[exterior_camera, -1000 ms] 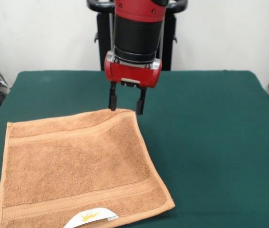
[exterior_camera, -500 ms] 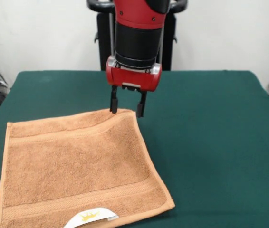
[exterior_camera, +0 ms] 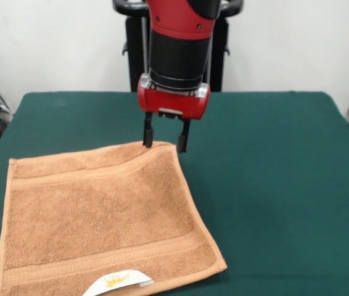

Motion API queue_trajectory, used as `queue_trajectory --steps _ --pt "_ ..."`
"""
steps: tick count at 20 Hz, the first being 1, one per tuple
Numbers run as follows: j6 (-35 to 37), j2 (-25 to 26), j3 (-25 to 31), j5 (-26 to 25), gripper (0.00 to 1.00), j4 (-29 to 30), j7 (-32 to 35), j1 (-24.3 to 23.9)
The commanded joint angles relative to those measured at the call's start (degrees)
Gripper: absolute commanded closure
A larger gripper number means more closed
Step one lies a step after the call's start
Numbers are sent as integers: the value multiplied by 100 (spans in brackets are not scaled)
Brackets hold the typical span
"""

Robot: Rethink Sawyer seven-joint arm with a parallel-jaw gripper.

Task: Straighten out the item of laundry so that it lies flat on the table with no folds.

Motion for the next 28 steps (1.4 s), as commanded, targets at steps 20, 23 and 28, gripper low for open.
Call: queue_trajectory --steps 20,23,28 --pt "-595 459 615 -168 0 -53 529 89" --pt "-625 466 616 -169 0 -39 532 86" --pt "-677 473 624 -156 0 3 558 85"
